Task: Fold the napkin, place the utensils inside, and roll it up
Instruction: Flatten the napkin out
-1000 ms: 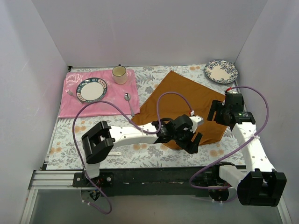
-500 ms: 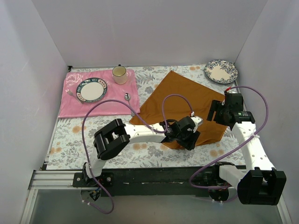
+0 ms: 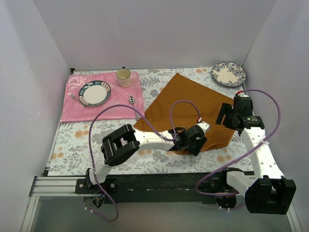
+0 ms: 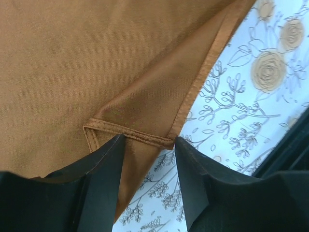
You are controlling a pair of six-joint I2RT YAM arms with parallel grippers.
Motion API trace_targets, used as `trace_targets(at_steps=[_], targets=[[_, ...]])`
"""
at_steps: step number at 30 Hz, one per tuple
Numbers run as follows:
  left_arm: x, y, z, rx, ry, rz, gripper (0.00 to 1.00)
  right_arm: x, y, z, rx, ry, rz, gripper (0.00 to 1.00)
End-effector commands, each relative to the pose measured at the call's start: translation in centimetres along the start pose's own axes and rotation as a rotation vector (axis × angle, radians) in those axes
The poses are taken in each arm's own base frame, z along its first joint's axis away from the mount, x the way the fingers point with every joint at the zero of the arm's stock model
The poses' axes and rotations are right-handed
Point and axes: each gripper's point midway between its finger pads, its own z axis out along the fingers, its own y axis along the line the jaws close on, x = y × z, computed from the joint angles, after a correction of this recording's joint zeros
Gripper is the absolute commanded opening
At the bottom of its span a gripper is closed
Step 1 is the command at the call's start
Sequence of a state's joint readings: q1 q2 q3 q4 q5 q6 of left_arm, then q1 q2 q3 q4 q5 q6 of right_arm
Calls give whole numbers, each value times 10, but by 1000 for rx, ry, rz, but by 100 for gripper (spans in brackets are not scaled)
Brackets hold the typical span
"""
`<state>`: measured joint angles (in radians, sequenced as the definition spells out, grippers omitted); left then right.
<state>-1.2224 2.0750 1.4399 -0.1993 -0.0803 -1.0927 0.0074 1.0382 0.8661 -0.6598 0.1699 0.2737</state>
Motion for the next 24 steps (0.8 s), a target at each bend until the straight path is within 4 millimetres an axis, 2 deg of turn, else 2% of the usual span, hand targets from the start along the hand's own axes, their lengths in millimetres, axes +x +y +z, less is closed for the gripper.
trace_targets(at_steps=[1,6,7,10,11,12,18,24], targets=[[-14,-4,-1,-28,-68,13,46,-26,-17,-14,92,-124,147,86],[-12,-3,1,-46,-79,24,43,-27,-16,-12,90,-110,207,83],[-14,-4,1,-44,-83,23,38,-27,-16,-12,90,-111,204,83],[-16,-7,0,-36,-88,31,30,-29,-16,-12,84,-118,195,83],[-16,-9,0,-31,-89,32,21,-29,-17,-12,87,-120,187,83],[-18,-10,-2,-28,-92,32,16,-29,-17,-13,91,-120,186,83],[-23,-17,-7,-3,-99,40,0,-32,-17,-16,86,-130,178,83],[-31,-29,-20,39,-113,44,0,-35,-17,-17,85,-134,176,83]])
